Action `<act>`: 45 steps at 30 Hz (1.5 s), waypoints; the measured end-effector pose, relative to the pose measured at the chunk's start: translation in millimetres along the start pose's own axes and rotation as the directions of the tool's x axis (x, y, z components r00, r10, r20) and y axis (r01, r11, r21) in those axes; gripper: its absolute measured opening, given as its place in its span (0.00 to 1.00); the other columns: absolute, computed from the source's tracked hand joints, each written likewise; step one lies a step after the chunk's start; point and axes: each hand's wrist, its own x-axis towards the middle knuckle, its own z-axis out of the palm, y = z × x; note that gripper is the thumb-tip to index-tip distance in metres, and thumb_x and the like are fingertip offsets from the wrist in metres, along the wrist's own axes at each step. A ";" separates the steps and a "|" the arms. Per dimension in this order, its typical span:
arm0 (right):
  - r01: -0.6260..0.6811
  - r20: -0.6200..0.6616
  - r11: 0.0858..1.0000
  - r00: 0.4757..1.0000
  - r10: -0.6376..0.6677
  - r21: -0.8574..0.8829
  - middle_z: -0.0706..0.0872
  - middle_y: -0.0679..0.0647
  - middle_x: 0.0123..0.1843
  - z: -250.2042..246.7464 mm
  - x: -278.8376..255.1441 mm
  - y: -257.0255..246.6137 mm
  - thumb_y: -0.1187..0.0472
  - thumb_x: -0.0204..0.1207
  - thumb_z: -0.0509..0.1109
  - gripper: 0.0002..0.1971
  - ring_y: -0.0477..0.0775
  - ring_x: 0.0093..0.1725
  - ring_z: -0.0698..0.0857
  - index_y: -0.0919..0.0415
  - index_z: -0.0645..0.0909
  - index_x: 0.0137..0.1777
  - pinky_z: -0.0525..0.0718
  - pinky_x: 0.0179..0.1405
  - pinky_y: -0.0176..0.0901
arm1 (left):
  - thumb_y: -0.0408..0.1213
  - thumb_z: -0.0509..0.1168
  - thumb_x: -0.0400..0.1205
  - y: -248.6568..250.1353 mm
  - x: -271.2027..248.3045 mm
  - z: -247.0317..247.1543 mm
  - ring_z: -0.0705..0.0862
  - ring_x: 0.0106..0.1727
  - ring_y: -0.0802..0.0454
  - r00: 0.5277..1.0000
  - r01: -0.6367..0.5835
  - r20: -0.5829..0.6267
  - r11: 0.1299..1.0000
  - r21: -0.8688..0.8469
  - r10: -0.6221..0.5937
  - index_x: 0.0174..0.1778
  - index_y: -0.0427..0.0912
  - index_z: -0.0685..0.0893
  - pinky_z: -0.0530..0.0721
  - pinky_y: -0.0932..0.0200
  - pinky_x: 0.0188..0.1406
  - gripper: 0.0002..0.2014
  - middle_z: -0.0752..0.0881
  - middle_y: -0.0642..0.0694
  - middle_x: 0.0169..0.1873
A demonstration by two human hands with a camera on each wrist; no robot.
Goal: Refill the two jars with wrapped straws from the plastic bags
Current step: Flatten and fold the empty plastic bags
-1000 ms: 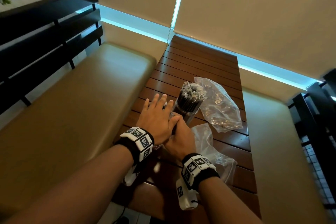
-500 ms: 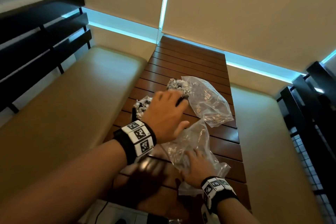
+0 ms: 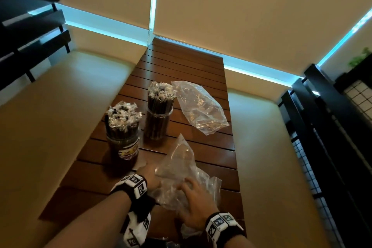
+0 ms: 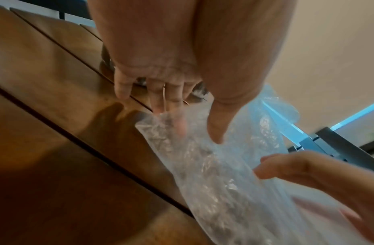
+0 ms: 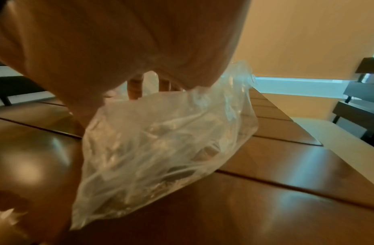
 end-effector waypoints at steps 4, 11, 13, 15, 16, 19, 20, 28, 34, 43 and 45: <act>-0.404 -0.372 0.914 0.844 0.387 0.034 0.71 0.47 0.73 -3.6 -7.7 13.7 0.40 0.71 0.62 0.24 0.53 0.73 0.71 0.43 0.73 0.67 0.71 0.72 0.55 | 0.43 0.66 0.80 2.2 1.1 -0.1 0.86 0.58 0.43 0.999 0.046 0.001 0.998 -0.050 -0.046 0.56 0.41 0.86 0.82 0.57 0.52 0.13 0.88 0.41 0.57; -0.676 0.079 0.544 0.659 0.748 0.498 0.82 0.57 0.61 -16.3 2.2 37.2 0.40 0.72 0.68 0.37 0.62 0.52 0.86 0.53 0.53 0.72 0.86 0.52 0.52 | 0.41 0.68 0.80 -11.6 5.2 -1.9 0.86 0.60 0.40 0.971 0.227 -0.005 0.922 -0.315 -0.241 0.64 0.42 0.81 0.85 0.55 0.53 0.17 0.85 0.43 0.62; -0.668 0.143 0.427 0.622 0.770 0.610 0.81 0.57 0.57 -13.2 8.5 31.2 0.33 0.70 0.69 0.38 0.61 0.50 0.85 0.55 0.57 0.67 0.85 0.51 0.50 | 0.31 0.64 0.82 -10.6 4.1 -2.2 0.89 0.47 0.34 0.946 0.272 0.007 0.783 -0.560 -0.324 0.58 0.36 0.82 0.90 0.44 0.49 0.10 0.86 0.34 0.51; -0.589 0.174 0.309 0.622 0.764 0.747 0.79 0.53 0.51 -9.2 14.9 24.9 0.30 0.68 0.71 0.35 0.57 0.46 0.84 0.56 0.64 0.61 0.86 0.47 0.51 | 0.23 0.60 0.82 -12.5 4.7 -3.5 0.88 0.32 0.36 0.908 0.289 0.015 0.600 -0.746 -0.418 0.53 0.29 0.81 0.90 0.39 0.37 0.07 0.86 0.30 0.39; -0.539 0.175 0.303 0.664 0.727 0.786 0.79 0.52 0.48 -6.6 17.2 22.7 0.29 0.67 0.72 0.34 0.54 0.44 0.83 0.56 0.68 0.56 0.86 0.44 0.49 | 0.21 0.60 0.82 -15.3 7.5 -1.7 0.87 0.29 0.37 0.903 0.282 0.027 0.544 -0.791 -0.429 0.52 0.28 0.80 0.89 0.43 0.32 0.06 0.86 0.29 0.36; -0.477 0.261 0.393 0.832 0.489 0.786 0.86 0.50 0.40 10.4 20.1 17.6 0.29 0.62 0.75 0.31 0.49 0.37 0.85 0.59 0.80 0.44 0.83 0.39 0.42 | 0.17 0.62 0.78 -21.7 9.9 3.8 0.88 0.27 0.37 0.915 0.290 0.123 0.413 -0.863 -0.384 0.56 0.23 0.78 0.88 0.44 0.31 0.10 0.86 0.26 0.33; -0.486 0.320 0.409 0.854 0.411 0.772 0.89 0.52 0.40 17.6 20.1 15.8 0.33 0.61 0.79 0.28 0.51 0.39 0.88 0.60 0.84 0.43 0.86 0.41 0.45 | 0.17 0.62 0.78 -25.9 13.8 7.6 0.87 0.26 0.37 0.922 0.291 0.142 0.403 -0.868 -0.360 0.57 0.21 0.78 0.87 0.42 0.31 0.12 0.86 0.27 0.33; -0.455 0.012 0.276 0.534 0.846 0.846 0.89 0.57 0.38 -3.6 15.0 68.7 0.42 0.73 0.73 0.18 0.60 0.39 0.88 0.59 0.83 0.41 0.89 0.41 0.54 | 0.38 0.69 0.78 -35.7 0.8 -10.6 0.83 0.63 0.35 0.951 0.279 -0.063 0.929 -0.245 -0.303 0.64 0.39 0.76 0.83 0.51 0.58 0.19 0.82 0.35 0.64; -0.371 0.070 0.277 0.699 0.712 0.886 0.89 0.54 0.45 -4.9 13.3 60.5 0.28 0.70 0.65 0.28 0.58 0.45 0.89 0.55 0.82 0.44 0.88 0.50 0.58 | 0.39 0.73 0.73 -21.9 1.6 -2.5 0.83 0.62 0.34 0.968 0.220 -0.044 0.914 -0.340 -0.249 0.67 0.37 0.67 0.83 0.52 0.52 0.30 0.80 0.35 0.63; -0.370 0.038 0.274 0.652 0.757 0.888 0.90 0.54 0.42 4.5 4.2 66.7 0.23 0.73 0.51 0.37 0.58 0.44 0.88 0.57 0.85 0.43 0.87 0.50 0.57 | 0.59 0.55 0.84 12.2 -16.2 5.9 0.36 0.85 0.41 0.827 -0.365 -0.220 0.790 0.492 0.518 0.84 0.54 0.33 0.44 0.30 0.81 0.42 0.29 0.42 0.83; -0.390 0.056 0.255 0.632 0.773 0.885 0.89 0.53 0.43 7.6 1.3 58.9 0.24 0.75 0.43 0.39 0.59 0.46 0.87 0.54 0.85 0.41 0.85 0.54 0.57 | 0.61 0.47 0.85 1.5 -8.3 16.8 0.31 0.84 0.40 0.904 -0.321 -0.097 0.811 0.489 0.417 0.84 0.53 0.31 0.34 0.33 0.78 0.39 0.23 0.42 0.80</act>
